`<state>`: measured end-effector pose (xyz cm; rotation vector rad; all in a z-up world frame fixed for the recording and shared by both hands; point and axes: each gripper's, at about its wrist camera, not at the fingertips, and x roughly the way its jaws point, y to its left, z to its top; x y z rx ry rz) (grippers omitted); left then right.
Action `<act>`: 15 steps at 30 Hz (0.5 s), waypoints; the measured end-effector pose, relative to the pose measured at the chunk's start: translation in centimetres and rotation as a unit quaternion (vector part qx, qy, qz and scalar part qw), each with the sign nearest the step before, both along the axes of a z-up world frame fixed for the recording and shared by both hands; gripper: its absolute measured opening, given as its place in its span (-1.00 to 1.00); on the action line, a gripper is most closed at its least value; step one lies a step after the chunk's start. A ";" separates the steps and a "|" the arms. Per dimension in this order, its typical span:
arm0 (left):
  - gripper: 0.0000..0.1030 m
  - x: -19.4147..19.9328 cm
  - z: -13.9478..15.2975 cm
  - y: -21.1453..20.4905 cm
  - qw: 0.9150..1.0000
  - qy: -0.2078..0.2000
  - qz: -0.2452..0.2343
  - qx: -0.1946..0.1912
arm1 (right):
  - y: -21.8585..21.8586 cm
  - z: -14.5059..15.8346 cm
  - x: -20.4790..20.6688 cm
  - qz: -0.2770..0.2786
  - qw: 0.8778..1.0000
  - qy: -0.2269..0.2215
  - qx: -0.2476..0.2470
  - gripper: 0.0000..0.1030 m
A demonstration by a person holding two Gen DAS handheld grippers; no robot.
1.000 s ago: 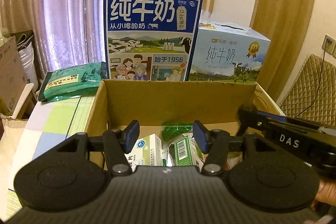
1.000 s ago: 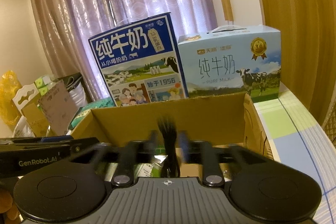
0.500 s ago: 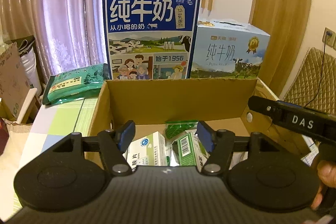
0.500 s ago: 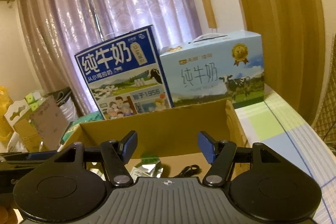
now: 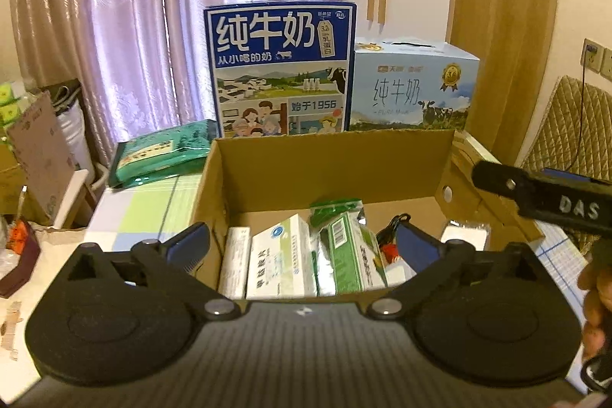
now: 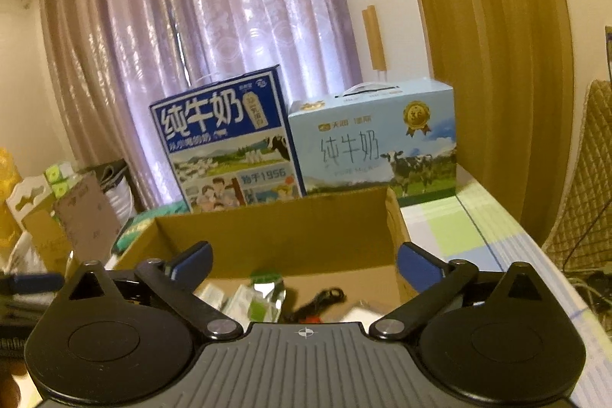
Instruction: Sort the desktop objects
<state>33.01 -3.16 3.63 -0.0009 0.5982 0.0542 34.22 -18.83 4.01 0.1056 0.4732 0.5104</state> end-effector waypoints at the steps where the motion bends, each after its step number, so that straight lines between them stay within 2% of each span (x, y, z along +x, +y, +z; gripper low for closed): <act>1: 0.97 -0.6 0.1 -0.1 1.000 -0.002 0.004 0.002 | -0.4 0.0 -0.7 0.000 1.000 0.000 -0.002 0.96; 7: 0.97 -4.5 0.3 -0.7 1.000 -0.008 0.024 0.016 | -2.2 -0.3 -4.2 -0.003 1.000 0.010 -0.010 0.96; 12: 0.97 -8.4 1.2 -1.1 0.998 0.009 0.035 -0.043 | -3.4 0.1 -7.5 -0.006 1.000 -0.008 -0.030 0.96; 15: 0.97 -11.4 2.1 -1.9 0.998 0.002 0.033 -0.051 | -4.6 0.6 -10.0 -0.017 0.999 -0.005 -0.027 0.96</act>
